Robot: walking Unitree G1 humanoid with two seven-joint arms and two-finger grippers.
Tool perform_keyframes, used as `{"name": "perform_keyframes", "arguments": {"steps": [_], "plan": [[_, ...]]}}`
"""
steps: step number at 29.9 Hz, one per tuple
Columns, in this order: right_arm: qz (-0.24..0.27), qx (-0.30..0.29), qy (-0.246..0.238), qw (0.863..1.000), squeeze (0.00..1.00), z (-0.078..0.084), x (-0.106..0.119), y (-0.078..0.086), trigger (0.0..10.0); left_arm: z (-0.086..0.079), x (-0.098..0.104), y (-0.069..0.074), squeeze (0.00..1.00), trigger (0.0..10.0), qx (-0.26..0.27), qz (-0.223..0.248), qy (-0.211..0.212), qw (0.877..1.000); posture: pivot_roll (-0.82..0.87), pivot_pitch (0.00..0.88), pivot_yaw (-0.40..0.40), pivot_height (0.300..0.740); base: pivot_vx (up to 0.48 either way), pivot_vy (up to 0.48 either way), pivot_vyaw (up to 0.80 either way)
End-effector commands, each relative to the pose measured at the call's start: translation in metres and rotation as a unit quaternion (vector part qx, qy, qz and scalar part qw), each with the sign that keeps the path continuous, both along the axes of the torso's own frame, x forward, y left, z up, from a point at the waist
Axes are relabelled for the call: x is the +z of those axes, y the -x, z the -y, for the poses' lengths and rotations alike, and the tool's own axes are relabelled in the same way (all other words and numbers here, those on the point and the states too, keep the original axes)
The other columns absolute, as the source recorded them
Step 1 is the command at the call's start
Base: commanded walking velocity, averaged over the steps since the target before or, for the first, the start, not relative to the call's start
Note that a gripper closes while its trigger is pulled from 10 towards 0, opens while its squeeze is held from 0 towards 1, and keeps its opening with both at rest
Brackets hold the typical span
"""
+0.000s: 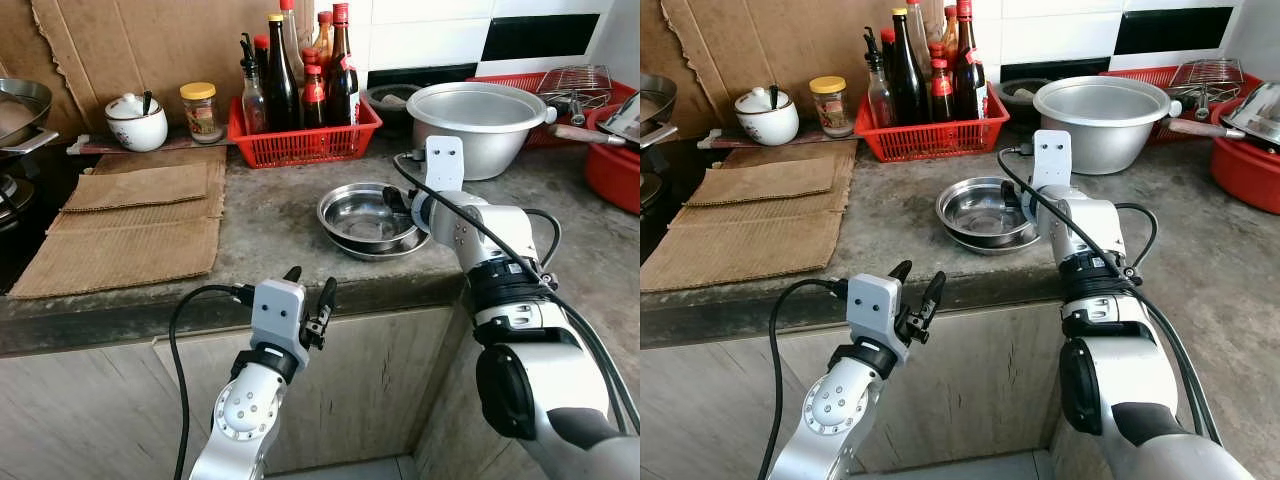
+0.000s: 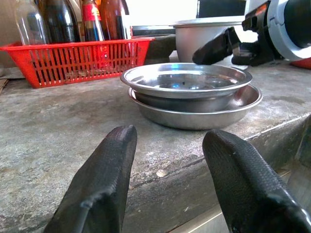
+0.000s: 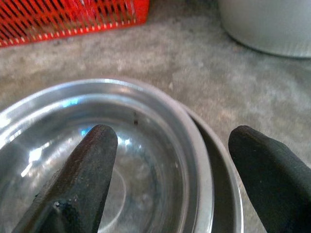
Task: Kitchen organization
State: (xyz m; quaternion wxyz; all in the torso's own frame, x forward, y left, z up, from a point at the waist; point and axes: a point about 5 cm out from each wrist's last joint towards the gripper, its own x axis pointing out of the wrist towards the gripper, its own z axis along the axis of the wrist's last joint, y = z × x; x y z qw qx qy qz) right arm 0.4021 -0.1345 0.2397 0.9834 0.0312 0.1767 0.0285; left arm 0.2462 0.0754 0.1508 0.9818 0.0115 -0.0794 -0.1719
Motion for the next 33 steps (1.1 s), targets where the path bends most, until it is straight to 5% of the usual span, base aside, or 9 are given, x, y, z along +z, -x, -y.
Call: {"name": "perform_keyframes", "arguments": {"steps": [1, 17, 21, 22, 23, 24, 33], "plan": [[-0.020, 0.008, 0.009, 1.000, 0.00, -0.002, -0.004, 0.001, 10.0, 0.000, -0.002, 0.000, 0.00, 10.0, -0.001, -0.002, -0.006, 1.000, 0.08, 0.000, -0.035, 0.740, 0.000, 0.000, 0.00], [-0.072, 0.047, -0.051, 0.995, 0.00, -0.010, -0.015, 0.004, 10.0, 0.000, -0.001, 0.002, 0.00, 10.0, 0.005, 0.010, -0.005, 1.000, 0.08, 0.000, -0.038, 0.740, 0.000, 0.000, 0.00], [-0.085, 0.050, -0.063, 0.993, 0.00, -0.011, -0.021, 0.006, 10.0, 0.000, -0.009, 0.000, 0.00, 10.0, 0.008, -0.059, -0.009, 0.998, 0.08, 0.000, -0.038, 0.740, 0.000, 0.000, 0.00], [-0.087, 0.047, -0.062, 0.993, 0.00, -0.011, -0.022, 0.006, 4.9, 0.000, -0.008, -0.001, 0.00, 10.0, 0.008, -0.059, -0.008, 0.998, 0.08, 0.000, -0.037, 0.740, 0.000, 0.000, 0.00], [-0.089, 0.045, -0.061, 0.993, 0.00, -0.010, -0.022, 0.007, 4.9, 0.000, -0.008, -0.002, 0.00, 10.0, 0.007, -0.059, -0.007, 0.998, 0.08, 0.000, -0.037, 0.740, 0.000, 0.000, 0.00], [-0.096, 0.039, -0.066, 0.992, 0.00, -0.009, -0.024, 0.007, 0.0, 0.000, -0.006, -0.005, 0.00, 10.0, 0.007, -0.042, -0.007, 0.999, 0.08, 0.000, -0.036, 0.740, 0.000, 0.000, 0.00], [-0.108, 0.007, -0.112, 0.988, 0.00, -0.004, -0.027, 0.005, 0.0, 0.000, 0.000, 0.002, 0.00, 10.0, 0.008, -0.008, -0.005, 1.000, 0.08, 0.002, -0.036, 0.740, 0.000, 0.000, 0.00]]}}
